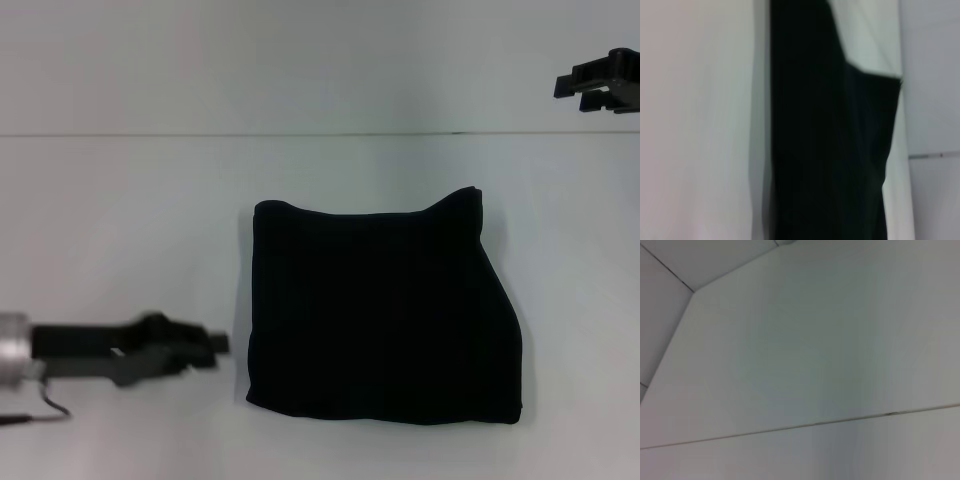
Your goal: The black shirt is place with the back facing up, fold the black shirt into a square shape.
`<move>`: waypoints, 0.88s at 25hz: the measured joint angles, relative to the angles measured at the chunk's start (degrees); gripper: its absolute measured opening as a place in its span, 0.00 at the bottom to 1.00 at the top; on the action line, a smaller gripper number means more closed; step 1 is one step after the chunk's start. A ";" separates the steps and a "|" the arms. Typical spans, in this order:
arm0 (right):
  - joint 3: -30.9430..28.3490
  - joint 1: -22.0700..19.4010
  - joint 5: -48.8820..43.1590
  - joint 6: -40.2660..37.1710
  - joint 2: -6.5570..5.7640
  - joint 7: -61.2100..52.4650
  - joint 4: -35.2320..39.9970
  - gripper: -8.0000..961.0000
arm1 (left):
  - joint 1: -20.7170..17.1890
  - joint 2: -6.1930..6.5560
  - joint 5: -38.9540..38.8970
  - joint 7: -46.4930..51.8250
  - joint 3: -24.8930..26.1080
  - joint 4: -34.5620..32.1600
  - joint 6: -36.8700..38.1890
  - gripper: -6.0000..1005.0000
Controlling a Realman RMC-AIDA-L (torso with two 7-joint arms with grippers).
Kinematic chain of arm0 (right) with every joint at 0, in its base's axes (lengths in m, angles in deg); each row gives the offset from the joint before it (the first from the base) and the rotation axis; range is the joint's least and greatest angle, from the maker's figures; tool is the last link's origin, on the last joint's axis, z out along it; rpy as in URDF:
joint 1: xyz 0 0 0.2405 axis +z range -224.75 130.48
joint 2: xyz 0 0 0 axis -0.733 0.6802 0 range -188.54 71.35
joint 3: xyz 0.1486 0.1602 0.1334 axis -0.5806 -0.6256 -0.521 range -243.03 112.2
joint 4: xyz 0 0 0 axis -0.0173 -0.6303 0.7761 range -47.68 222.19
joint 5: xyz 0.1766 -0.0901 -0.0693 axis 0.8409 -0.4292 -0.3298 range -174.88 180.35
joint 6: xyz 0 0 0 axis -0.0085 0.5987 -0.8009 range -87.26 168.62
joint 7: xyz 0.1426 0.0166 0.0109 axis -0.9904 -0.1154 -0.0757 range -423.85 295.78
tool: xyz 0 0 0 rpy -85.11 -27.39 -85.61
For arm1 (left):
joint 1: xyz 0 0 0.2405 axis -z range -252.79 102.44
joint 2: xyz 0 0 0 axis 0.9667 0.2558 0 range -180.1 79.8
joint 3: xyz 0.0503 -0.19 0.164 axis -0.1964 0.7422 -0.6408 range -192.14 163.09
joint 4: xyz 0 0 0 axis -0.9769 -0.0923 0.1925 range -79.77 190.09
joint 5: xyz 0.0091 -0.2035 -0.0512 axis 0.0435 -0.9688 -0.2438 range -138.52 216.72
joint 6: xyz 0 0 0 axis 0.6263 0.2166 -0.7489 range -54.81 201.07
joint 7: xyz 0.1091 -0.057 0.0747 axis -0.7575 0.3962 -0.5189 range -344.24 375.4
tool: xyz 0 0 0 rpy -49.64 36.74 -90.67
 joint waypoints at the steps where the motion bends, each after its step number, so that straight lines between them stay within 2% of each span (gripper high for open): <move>1: -0.42 -0.34 0.85 -0.51 -0.08 1.69 0.01 0.35 | -0.19 0.37 -0.05 -1.05 1.66 -1.16 0.66 0.16; 4: -3.13 -2.14 5.13 -3.01 0.37 11.36 0.01 0.37 | 0.21 1.11 -1.46 -9.96 5.20 -2.74 2.48 0.23; 8: -6.63 -7.24 13.04 -6.41 2.92 26.44 0.20 0.54 | 2.64 1.41 -2.33 -25.42 5.22 -2.42 2.67 0.31; 13: -7.74 -16.28 16.43 -10.79 6.95 44.71 2.76 0.75 | 6.87 1.86 -2.30 -34.96 3.90 -2.19 -0.10 0.53; 15: -8.53 -19.28 16.56 -11.66 8.58 51.34 3.10 0.81 | 8.01 2.19 -2.31 -37.99 2.95 -2.18 -0.71 0.62; 18: -10.59 -22.54 16.67 -12.24 11.21 59.54 2.81 0.90 | 9.30 1.94 -2.34 -41.91 1.84 -2.29 -1.09 0.76; 21: -12.56 -24.43 16.68 -12.39 13.90 65.99 1.38 0.91 | 10.00 1.07 -2.34 -43.12 -0.77 -2.15 -3.20 0.95; 22: -12.88 -24.81 16.67 -12.43 14.56 67.64 0.61 0.91 | 10.11 0.63 -2.34 -43.23 -2.27 -2.08 -4.33 0.95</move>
